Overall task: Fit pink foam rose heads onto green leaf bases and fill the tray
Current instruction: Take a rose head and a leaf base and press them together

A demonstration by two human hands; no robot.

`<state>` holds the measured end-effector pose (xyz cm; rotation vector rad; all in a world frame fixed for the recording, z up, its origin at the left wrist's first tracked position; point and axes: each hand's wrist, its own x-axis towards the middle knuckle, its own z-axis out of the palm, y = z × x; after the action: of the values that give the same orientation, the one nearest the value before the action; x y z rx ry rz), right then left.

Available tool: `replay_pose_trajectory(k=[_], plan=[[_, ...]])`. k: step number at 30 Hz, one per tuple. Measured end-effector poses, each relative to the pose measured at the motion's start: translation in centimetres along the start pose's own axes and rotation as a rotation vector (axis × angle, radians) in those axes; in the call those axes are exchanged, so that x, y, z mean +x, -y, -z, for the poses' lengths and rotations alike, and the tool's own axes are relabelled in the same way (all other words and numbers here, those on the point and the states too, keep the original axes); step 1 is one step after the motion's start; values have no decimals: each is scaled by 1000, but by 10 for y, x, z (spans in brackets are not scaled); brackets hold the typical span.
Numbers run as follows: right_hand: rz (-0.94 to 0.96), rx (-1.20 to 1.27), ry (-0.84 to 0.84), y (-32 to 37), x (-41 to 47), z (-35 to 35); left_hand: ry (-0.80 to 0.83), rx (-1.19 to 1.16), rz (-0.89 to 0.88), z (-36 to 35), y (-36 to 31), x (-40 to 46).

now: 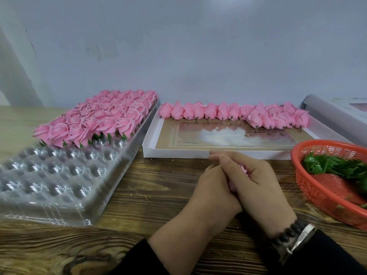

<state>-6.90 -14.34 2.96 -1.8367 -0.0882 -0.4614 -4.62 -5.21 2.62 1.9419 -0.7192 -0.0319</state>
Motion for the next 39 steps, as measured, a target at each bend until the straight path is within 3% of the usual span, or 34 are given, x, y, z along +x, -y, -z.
replay_pose_trajectory(k=[3,10,14,17,22,27,33,36,39], plan=[[21,-59,106,2,0,3,142,-209,118,12,-4,1],[-42,-70,336,10,-5,6,470,11,168,22,-12,-1],[66,-94,311,11,-2,11,324,-71,29,22,-14,-2],[36,-95,288,8,-1,14,191,-143,-63,20,-11,-3],[20,-60,260,1,-1,15,61,-47,-122,19,-3,2],[49,58,123,1,-3,8,-52,65,-72,16,5,2],[75,8,-9,2,-2,-5,-52,252,-151,2,-1,3],[68,-85,74,2,0,0,17,85,-57,3,-3,2],[70,-174,207,2,-1,0,106,69,-31,8,0,-2]])
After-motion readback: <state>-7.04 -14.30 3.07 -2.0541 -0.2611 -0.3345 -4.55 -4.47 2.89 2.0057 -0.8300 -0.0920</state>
